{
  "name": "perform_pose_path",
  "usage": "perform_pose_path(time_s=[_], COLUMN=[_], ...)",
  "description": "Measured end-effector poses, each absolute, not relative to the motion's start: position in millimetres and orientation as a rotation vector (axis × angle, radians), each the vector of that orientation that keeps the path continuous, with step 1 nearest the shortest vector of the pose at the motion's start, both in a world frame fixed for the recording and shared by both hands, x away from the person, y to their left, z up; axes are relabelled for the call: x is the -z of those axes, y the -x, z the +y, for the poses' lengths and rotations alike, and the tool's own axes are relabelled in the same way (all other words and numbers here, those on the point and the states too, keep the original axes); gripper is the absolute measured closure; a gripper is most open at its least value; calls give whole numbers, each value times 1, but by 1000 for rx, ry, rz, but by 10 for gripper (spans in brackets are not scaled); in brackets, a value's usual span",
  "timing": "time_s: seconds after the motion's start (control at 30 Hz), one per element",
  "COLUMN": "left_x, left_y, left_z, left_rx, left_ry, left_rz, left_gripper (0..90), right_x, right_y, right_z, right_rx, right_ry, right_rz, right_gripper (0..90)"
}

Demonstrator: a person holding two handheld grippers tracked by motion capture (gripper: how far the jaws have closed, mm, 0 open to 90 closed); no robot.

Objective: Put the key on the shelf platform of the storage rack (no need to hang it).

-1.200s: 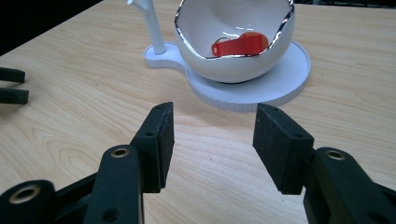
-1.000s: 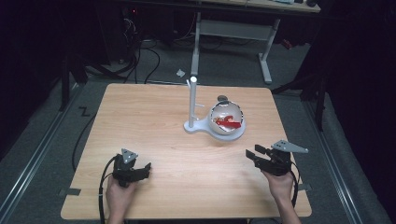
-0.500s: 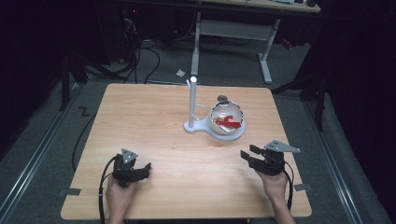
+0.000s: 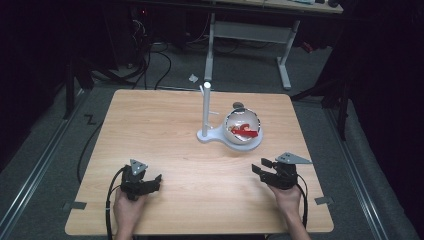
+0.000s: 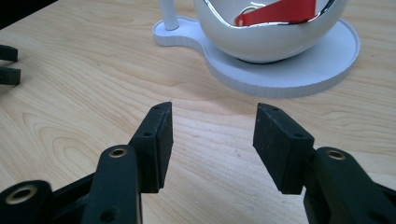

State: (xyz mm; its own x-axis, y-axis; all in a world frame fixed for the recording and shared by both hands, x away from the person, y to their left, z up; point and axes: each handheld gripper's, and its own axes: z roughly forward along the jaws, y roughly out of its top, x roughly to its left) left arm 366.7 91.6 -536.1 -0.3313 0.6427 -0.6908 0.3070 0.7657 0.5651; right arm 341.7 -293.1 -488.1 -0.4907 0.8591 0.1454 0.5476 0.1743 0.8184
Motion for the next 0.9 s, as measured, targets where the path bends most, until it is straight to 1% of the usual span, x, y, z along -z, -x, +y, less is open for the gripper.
perform_pose_path(time_s=[0.9], left_x=[536], left_y=[-367], left_z=[91], left_rx=[-410], left_ry=[-721], left_rz=[1933], left_gripper=[201], right_x=[526], right_y=[-347], right_z=[-266], right_rx=[-1074], right_ry=[-1319], right_rz=[2238], right_gripper=[473])
